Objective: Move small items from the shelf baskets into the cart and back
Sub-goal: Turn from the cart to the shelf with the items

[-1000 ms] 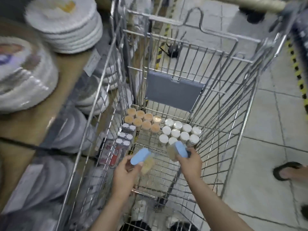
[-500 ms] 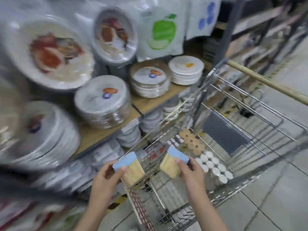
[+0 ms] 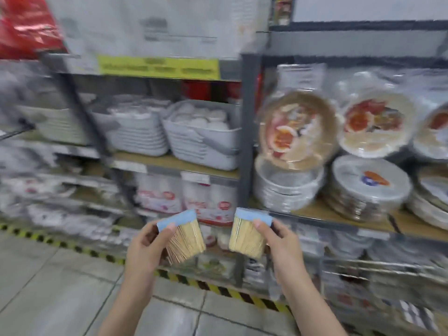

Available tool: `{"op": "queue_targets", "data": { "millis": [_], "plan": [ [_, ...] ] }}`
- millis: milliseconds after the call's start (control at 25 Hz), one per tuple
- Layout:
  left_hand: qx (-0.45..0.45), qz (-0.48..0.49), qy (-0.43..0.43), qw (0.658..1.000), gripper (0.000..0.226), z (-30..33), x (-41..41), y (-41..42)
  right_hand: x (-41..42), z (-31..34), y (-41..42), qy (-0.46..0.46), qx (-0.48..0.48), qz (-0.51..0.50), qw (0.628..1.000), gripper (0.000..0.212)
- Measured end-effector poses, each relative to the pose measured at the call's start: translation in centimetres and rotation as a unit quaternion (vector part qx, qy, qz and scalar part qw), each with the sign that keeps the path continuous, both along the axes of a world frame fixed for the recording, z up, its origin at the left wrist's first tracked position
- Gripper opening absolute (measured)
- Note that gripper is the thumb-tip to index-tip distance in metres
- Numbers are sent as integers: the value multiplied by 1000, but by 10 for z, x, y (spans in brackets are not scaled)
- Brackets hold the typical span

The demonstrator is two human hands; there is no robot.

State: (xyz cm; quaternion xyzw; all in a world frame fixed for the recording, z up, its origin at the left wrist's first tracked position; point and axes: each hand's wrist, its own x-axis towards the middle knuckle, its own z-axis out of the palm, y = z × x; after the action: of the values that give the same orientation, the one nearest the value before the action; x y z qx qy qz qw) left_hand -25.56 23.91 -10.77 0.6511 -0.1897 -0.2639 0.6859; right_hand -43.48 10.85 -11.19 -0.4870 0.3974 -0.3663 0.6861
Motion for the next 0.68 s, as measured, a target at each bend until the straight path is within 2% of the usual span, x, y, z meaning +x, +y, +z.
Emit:
{"op": "queue_targets", "data": {
  "millis": [360, 480, 600, 680],
  "plan": [
    [12, 169, 0, 985, 13, 15, 196, 193, 227, 14, 122, 10, -9, 122, 992, 6],
    [10, 206, 12, 978, 17, 19, 244, 231, 280, 16, 149, 19, 1, 133, 991, 5],
    [-1, 205, 16, 979, 23, 27, 285, 245, 320, 20, 164, 32, -2, 157, 987, 14],
    [-10, 196, 10, 980, 20, 35, 311, 244, 347, 24, 164, 39, -7, 166, 985, 12]
  ]
}}
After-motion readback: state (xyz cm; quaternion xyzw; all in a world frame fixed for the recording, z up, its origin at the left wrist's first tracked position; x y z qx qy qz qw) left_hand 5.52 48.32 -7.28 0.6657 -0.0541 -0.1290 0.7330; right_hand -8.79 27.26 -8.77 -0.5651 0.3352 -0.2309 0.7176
